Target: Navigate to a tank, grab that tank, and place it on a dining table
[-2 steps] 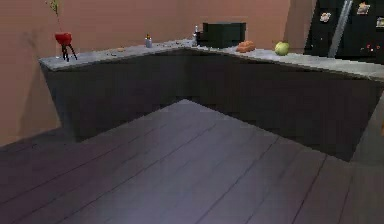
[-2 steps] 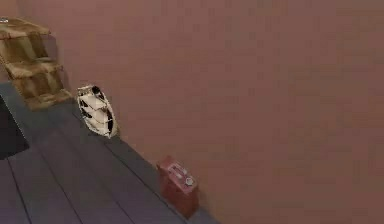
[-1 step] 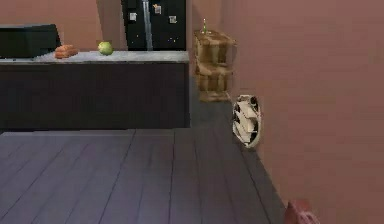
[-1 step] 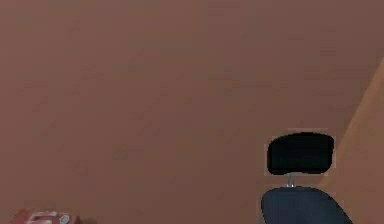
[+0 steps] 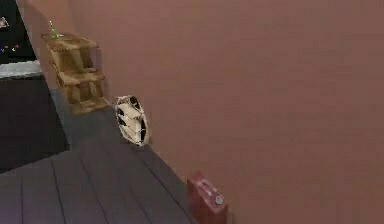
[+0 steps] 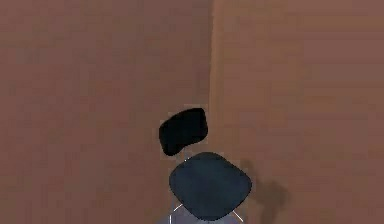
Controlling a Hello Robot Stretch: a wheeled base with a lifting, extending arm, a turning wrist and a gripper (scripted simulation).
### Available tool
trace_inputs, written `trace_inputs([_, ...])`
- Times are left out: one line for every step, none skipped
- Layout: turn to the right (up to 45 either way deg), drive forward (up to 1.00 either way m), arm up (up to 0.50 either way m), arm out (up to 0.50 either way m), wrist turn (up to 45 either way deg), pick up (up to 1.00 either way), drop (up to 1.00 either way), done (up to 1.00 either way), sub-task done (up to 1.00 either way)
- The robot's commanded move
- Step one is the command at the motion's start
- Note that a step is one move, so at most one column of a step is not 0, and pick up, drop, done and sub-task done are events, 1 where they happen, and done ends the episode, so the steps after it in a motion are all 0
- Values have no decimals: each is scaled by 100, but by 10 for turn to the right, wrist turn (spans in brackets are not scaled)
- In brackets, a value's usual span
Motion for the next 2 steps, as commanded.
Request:
trace_inputs([0, 35, 0, 0, 0, 0, 0, 0, 0])
trace_inputs([-450, 0, 0, 0, 0, 0, 0, 0, 0])
